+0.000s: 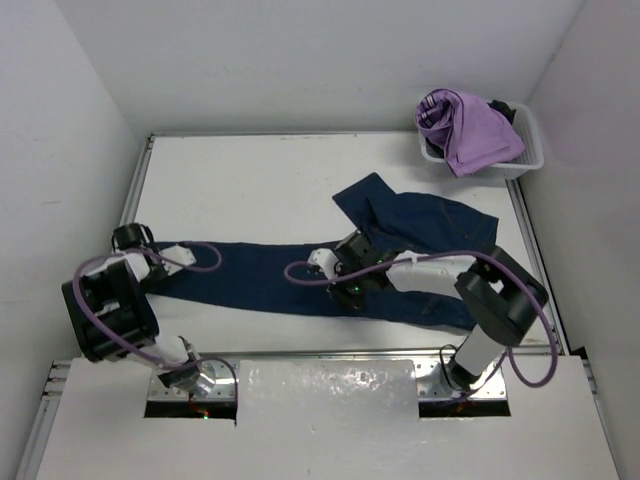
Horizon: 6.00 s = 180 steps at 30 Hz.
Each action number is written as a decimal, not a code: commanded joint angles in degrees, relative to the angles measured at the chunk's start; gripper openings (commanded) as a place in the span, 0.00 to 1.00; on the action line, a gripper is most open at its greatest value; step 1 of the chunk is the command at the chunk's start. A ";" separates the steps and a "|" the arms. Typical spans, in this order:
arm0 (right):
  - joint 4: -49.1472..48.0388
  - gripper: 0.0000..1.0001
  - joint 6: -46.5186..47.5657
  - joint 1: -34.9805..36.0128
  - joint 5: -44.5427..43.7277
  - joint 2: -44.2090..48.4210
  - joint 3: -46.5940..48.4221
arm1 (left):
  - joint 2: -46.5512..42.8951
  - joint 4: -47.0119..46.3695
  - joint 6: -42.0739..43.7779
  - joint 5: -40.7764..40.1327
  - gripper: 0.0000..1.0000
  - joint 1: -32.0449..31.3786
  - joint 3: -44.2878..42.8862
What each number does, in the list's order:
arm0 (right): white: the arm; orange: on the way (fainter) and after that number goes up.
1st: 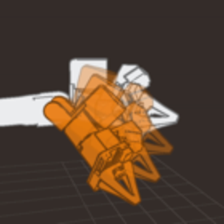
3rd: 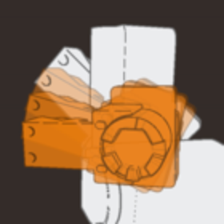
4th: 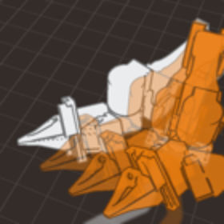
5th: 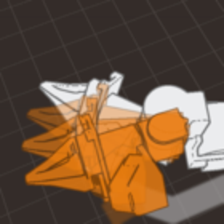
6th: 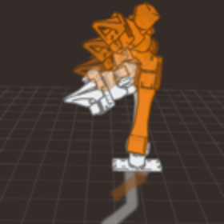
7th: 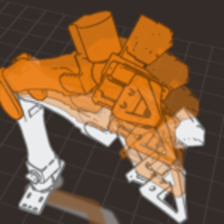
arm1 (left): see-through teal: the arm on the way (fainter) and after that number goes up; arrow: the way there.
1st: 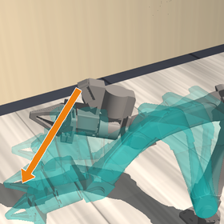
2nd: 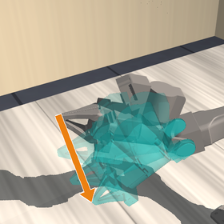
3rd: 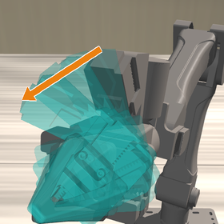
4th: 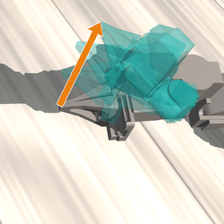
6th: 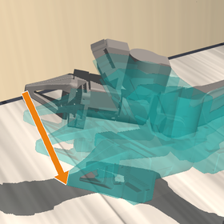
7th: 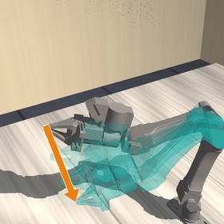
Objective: Fold and stack the trousers
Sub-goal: Flatten the trousers out, then fold the trousers
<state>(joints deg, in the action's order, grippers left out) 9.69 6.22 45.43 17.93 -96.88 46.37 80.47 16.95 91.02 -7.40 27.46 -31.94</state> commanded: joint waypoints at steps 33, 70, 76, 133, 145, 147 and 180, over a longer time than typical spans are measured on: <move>8.94 0.59 -36.37 -67.05 -8.23 9.28 10.40 | 51.96 20.33 -74.49 21.29 0.57 -48.70 -94.59; 7.01 0.28 -36.89 -67.40 -18.64 -19.57 26.05 | 67.37 21.37 -82.67 19.78 0.00 -60.69 -88.38; 7.01 0.00 -35.75 -67.93 -20.48 -17.12 24.65 | 58.25 20.41 -79.69 15.23 0.00 -51.39 -85.40; 2.96 0.55 -24.76 -67.67 -4.84 -12.71 29.82 | 33.88 27.16 -70.98 8.19 0.00 -11.39 -68.79; 17.02 0.73 -25.82 -63.81 -11.51 -27.92 44.60 | 37.31 26.38 -71.95 11.09 0.00 -7.60 -70.18; 16.68 0.73 -25.82 -62.05 -13.62 -29.06 43.98 | 37.92 27.17 -71.69 11.09 0.00 -7.08 -71.50; -34.46 0.00 -41.37 -74.08 14.66 19.60 -6.54 | 34.94 35.08 -62.82 16.01 0.00 4.70 -83.38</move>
<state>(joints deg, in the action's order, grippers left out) -14.20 -33.28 -27.62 29.30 -81.17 43.99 121.30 55.92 23.92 9.34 30.28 -118.19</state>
